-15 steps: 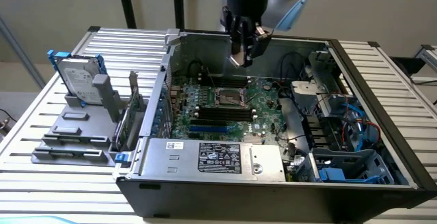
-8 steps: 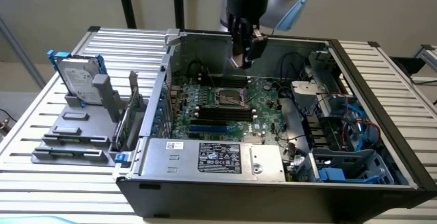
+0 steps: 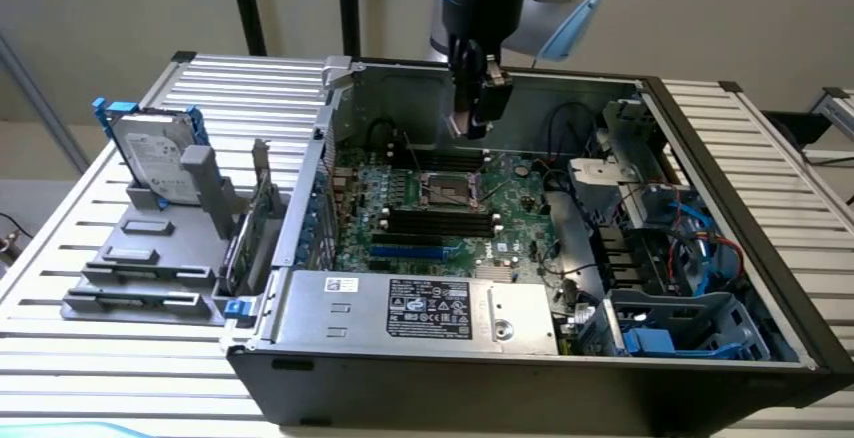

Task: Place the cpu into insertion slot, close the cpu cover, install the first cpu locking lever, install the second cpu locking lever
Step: 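Place the cpu into insertion slot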

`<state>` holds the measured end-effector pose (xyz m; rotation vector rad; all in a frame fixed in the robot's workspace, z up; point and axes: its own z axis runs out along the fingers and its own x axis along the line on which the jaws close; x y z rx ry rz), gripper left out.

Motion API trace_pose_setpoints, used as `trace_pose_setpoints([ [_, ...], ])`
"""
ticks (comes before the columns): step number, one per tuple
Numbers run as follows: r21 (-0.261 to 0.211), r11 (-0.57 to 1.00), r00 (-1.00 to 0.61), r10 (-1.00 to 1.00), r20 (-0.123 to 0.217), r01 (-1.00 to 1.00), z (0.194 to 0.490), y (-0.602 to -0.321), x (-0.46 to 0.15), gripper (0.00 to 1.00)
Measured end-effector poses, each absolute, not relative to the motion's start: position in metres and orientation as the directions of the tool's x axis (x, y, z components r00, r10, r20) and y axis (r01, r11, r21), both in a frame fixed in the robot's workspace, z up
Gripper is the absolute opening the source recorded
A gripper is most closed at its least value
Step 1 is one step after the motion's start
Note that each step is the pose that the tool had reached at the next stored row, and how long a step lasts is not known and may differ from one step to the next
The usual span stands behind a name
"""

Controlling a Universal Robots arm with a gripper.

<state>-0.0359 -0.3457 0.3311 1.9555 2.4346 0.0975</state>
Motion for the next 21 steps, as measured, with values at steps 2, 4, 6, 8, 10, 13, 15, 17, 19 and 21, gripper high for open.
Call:
trace_pose_setpoints([
  [2,0.052,0.186,-0.188,0.982,0.027,0.981,0.33,-0.346,-0.036,0.54],
  [4,0.045,0.157,-0.159,0.987,0.028,0.987,0.328,-0.346,-0.036,0.54],
  [6,0.037,0.128,-0.129,0.991,0.029,0.991,0.327,-0.346,-0.036,0.54],
  [8,0.031,0.1,-0.101,0.994,0.029,0.994,0.326,-0.346,-0.036,0.54],
  [10,0.025,0.072,-0.073,0.997,0.03,0.997,0.324,-0.346,-0.036,0.54],
  [13,0.02,0.034,-0.034,0.999,0.03,0.999,0.32,-0.346,-0.036,0.54],
  [15,0.018,0.009,-0.009,0.999,0.03,1.0,0.317,-0.346,-0.036,0.54],
  [17,0.017,-0.012,0.012,0.999,0.03,1.0,0.315,-0.345,-0.036,0.54],
  [19,0.015,-0.026,0.025,0.999,0.03,1.0,0.312,-0.345,-0.035,0.54],
  [21,0.013,-0.036,0.035,0.999,0.03,0.999,0.309,-0.344,-0.034,0.54],
])
